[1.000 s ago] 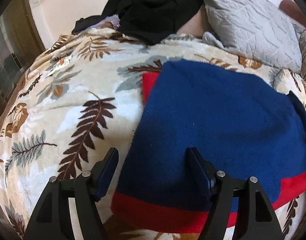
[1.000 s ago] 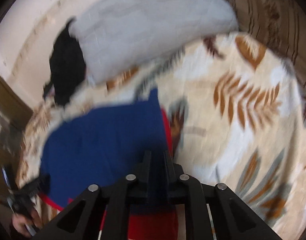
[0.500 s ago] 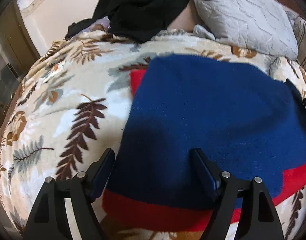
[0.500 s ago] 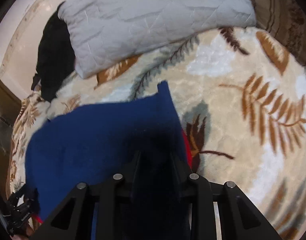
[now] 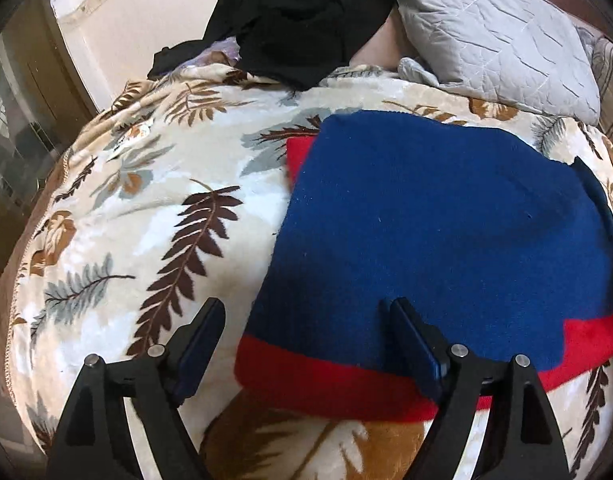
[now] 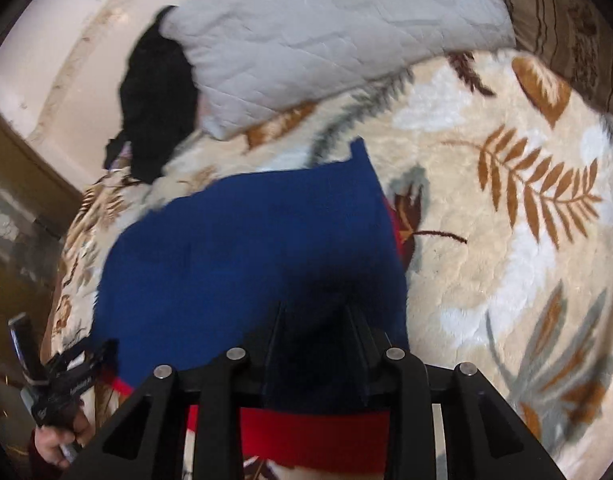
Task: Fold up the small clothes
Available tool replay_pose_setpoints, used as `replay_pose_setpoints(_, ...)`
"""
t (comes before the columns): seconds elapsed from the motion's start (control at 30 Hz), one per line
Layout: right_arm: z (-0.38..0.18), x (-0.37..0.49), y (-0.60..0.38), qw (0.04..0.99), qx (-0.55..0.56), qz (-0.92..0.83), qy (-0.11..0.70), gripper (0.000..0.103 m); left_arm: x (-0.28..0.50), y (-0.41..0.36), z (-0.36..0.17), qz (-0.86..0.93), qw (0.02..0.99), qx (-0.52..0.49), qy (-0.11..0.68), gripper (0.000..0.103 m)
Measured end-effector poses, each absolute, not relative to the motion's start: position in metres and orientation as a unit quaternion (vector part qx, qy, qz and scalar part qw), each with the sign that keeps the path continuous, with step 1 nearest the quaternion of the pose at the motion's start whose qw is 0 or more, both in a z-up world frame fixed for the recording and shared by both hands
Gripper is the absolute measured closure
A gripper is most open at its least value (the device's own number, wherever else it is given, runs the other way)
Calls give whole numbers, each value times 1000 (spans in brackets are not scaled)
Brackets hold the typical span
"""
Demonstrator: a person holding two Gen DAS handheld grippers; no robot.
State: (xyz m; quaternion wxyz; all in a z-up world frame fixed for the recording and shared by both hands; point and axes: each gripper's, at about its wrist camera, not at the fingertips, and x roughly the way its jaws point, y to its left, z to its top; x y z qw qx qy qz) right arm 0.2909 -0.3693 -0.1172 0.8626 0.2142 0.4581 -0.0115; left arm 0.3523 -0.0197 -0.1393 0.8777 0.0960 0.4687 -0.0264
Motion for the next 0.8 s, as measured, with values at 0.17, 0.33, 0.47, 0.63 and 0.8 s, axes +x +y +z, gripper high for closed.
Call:
replay_pose_setpoints(0.17, -142, 279, -357, 836, 194, -15, 513, 69, 346, -13, -159, -21, 868, 95, 487, 18)
replay_pose_setpoints(0.33, -138, 271, -356, 840, 205, 3, 502, 69, 339, -10, -148, -24, 872, 81, 482, 18)
replay_pose_setpoints(0.47, -119, 250, -357, 858, 227, 21, 460, 69, 326, -10, -133, -24, 887, 88, 452, 18)
replay_pose_setpoints(0.63, -129, 252, -358, 850, 220, 8, 479, 69, 335, 0, -152, 2, 869, 91, 487, 16)
replay_pose_setpoints(0.8, -155, 262, -362, 821, 224, 2, 526, 69, 333, 1, -141, -7, 877, 80, 473, 16)
